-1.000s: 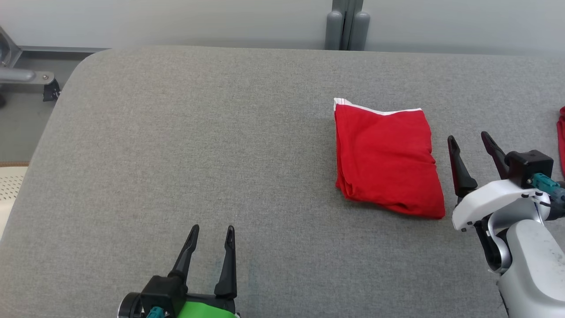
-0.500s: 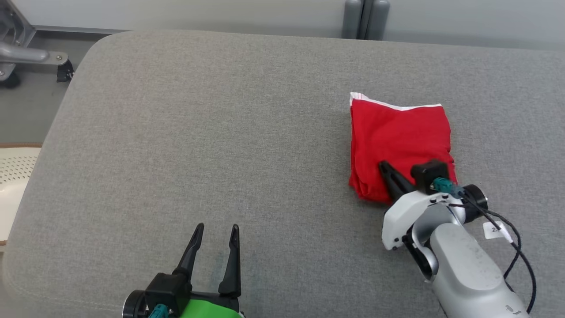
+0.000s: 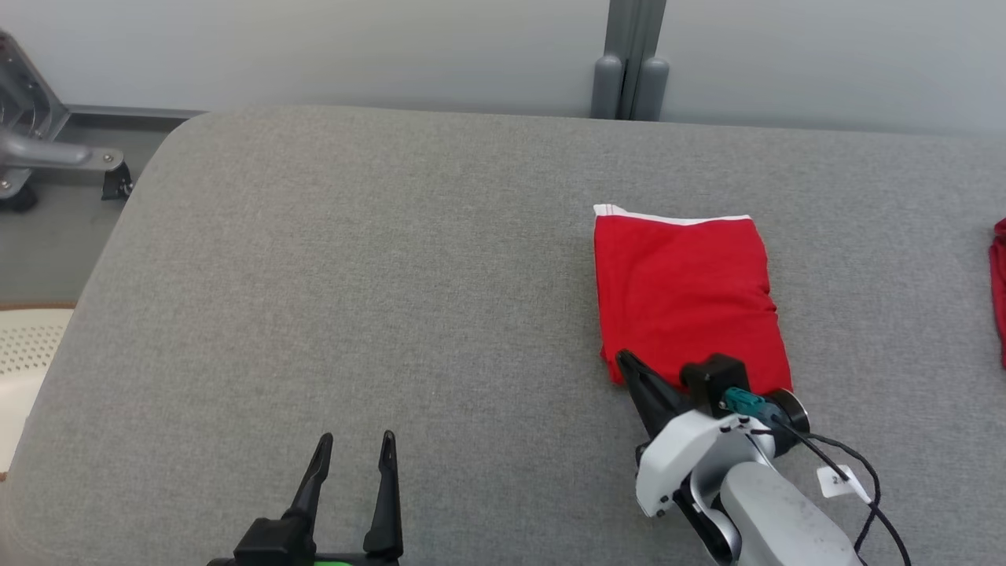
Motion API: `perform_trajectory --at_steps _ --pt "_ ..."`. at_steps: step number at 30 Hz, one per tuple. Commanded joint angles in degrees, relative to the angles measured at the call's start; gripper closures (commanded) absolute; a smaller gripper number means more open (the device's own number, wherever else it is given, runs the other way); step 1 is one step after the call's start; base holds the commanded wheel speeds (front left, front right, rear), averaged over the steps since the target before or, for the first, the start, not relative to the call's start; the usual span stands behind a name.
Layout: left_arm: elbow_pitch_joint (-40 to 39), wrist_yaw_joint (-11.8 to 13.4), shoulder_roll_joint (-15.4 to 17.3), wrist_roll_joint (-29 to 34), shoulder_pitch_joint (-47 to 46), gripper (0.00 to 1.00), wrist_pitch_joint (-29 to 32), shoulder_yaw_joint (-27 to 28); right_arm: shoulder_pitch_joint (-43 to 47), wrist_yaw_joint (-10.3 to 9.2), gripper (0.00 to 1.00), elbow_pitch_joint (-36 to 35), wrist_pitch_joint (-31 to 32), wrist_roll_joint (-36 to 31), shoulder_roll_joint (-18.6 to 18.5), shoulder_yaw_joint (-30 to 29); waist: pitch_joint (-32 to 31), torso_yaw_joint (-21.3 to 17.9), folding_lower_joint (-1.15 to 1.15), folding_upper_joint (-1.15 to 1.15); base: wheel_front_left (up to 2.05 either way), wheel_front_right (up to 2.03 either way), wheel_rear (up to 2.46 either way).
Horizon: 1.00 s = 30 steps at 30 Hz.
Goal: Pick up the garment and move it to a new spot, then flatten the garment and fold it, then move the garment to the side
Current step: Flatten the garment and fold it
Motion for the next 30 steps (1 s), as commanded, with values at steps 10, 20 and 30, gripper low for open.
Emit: perform_trajectory --at_steps 10,20,30 --pt "-0.6 -2.2 0.1 3.1 4.7 0.00 -0.1 5.6 16.3 -0.10 0.00 -20.0 -1.3 -0.3 -6.4 -11.7 -6.3 -7.3 0.00 0.00 0.00 0.00 0.00" --pt "-1.0 -2.7 0.1 4.4 8.0 0.00 -0.1 8.6 30.7 -0.10 0.00 -30.2 -1.3 -2.5 -6.3 -22.3 -8.8 -8.8 0.00 0.00 0.00 0.00 0.00" --pt "-1.2 -2.9 0.1 4.8 9.5 0.00 -0.1 9.1 32.0 -0.10 0.00 -29.5 -1.3 -3.5 -6.1 -24.6 -9.0 -8.8 0.00 0.00 0.00 0.00 0.00"
